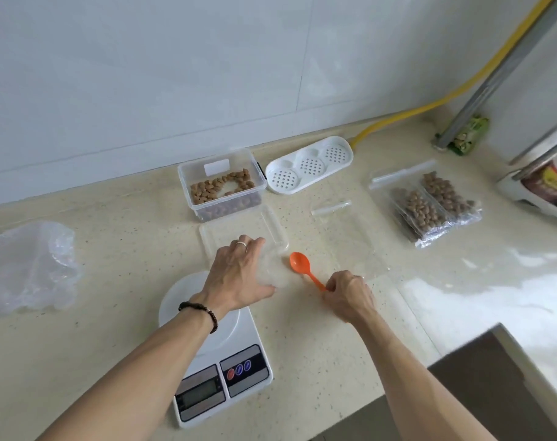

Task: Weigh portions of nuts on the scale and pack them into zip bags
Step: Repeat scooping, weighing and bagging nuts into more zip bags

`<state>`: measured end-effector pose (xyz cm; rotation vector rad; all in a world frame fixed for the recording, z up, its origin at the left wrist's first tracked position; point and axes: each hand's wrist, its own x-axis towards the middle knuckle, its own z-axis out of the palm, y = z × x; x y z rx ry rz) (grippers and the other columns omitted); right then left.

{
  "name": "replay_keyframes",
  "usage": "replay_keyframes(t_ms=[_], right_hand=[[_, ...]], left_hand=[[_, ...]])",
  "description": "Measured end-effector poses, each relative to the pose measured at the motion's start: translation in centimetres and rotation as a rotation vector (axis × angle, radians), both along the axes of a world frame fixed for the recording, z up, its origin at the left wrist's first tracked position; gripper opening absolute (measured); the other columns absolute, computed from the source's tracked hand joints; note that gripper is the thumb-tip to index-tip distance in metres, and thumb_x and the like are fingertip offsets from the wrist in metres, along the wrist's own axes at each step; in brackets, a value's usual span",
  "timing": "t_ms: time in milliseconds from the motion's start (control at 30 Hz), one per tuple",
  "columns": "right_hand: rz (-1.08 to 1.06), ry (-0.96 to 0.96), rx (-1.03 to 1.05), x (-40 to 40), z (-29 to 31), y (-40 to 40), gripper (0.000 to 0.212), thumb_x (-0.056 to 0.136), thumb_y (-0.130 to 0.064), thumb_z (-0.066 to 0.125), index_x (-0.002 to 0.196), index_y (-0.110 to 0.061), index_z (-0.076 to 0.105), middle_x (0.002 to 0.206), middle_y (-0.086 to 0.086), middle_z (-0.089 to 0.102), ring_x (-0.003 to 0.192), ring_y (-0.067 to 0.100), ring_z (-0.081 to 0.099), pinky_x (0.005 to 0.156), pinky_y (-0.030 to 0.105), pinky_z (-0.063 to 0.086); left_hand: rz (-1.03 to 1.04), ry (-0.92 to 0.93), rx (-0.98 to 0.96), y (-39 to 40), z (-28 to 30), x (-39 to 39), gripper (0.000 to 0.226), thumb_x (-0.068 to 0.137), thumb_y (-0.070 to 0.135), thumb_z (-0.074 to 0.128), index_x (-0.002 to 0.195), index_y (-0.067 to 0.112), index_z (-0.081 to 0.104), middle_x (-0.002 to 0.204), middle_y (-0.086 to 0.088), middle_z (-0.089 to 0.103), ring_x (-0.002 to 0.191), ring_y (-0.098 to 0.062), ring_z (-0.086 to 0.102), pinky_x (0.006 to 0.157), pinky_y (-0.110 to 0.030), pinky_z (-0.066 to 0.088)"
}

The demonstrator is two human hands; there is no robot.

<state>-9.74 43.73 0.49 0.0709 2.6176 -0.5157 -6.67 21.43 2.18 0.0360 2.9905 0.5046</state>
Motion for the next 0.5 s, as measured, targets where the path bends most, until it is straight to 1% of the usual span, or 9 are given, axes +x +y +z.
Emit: replay_keyframes(t_ms=[100,200,233,300,367,433,500], right_hand=[[-0.027,-0.012,-0.096,0.1,0.0,-0.4,0.004,0.086,-0.019,0.061,0.084,-0.021,0.065,0.085,0.003,0.065,0.072,0.020,0.061,0.061,0.029,0.050],[-0.154,0.006,-0.303,-0.4,1.8,-1.3,0.007,0.093,-0.021,0.061,0.093,-0.014,0.063,0.082,0.003,0.064,0.066,0.015,0.059,0.051,0.020,0.045],[-0.201,0.017,-0.386,-0.7,2.7,-1.9,0.009,0.095,-0.020,0.060,0.096,-0.012,0.062,0.084,0.005,0.066,0.067,0.016,0.062,0.052,0.020,0.045],[-0.267,0.038,-0.559,-1.6,4.5,-3.3,0.008,0.097,-0.018,0.057,0.099,-0.011,0.058,0.085,0.011,0.069,0.066,0.019,0.068,0.055,0.025,0.049],[-0.279,0.086,-0.679,-3.0,5.9,-5.2,0.005,0.097,-0.017,0.056,0.097,-0.013,0.058,0.078,0.012,0.068,0.055,0.019,0.066,0.054,0.029,0.051],[-0.274,0.165,-0.708,-4.4,6.8,-6.9,0.005,0.096,-0.018,0.059,0.093,-0.014,0.061,0.071,0.010,0.065,0.047,0.016,0.061,0.053,0.032,0.051],[-0.255,0.215,-0.722,-6.3,7.7,-9.4,0.007,0.093,-0.020,0.063,0.089,-0.015,0.065,0.067,0.008,0.065,0.044,0.013,0.057,0.053,0.031,0.050]], left_hand=[[-0.008,0.020,-0.016,-1.2,0.5,0.2,0.093,0.068,0.060,0.072,0.140,0.017,0.034,0.126,-0.003,0.045,0.117,-0.022,0.047,0.100,-0.035,0.036],[0.017,0.061,-0.005,-2.6,1.3,0.1,0.093,0.067,0.059,0.074,0.140,0.015,0.036,0.124,-0.005,0.047,0.115,-0.023,0.049,0.099,-0.037,0.038],[0.028,0.079,0.001,-3.2,1.6,0.0,0.091,0.066,0.058,0.075,0.137,0.014,0.039,0.123,-0.005,0.049,0.114,-0.025,0.050,0.097,-0.038,0.040],[0.058,0.123,0.019,-4.3,2.3,-0.3,0.087,0.064,0.056,0.076,0.133,0.014,0.042,0.118,-0.006,0.051,0.111,-0.027,0.051,0.094,-0.039,0.042],[0.102,0.148,0.040,-5.6,3.1,-0.6,0.085,0.065,0.053,0.076,0.133,0.015,0.042,0.119,-0.006,0.050,0.112,-0.027,0.050,0.096,-0.039,0.041],[0.139,0.140,0.053,-6.7,3.5,-0.7,0.083,0.067,0.052,0.075,0.134,0.016,0.041,0.120,-0.005,0.049,0.112,-0.025,0.049,0.096,-0.037,0.039],[0.203,0.144,0.050,-8.4,4.0,-0.8,0.083,0.068,0.052,0.074,0.135,0.018,0.040,0.117,-0.003,0.048,0.110,-0.024,0.049,0.095,-0.036,0.038]])
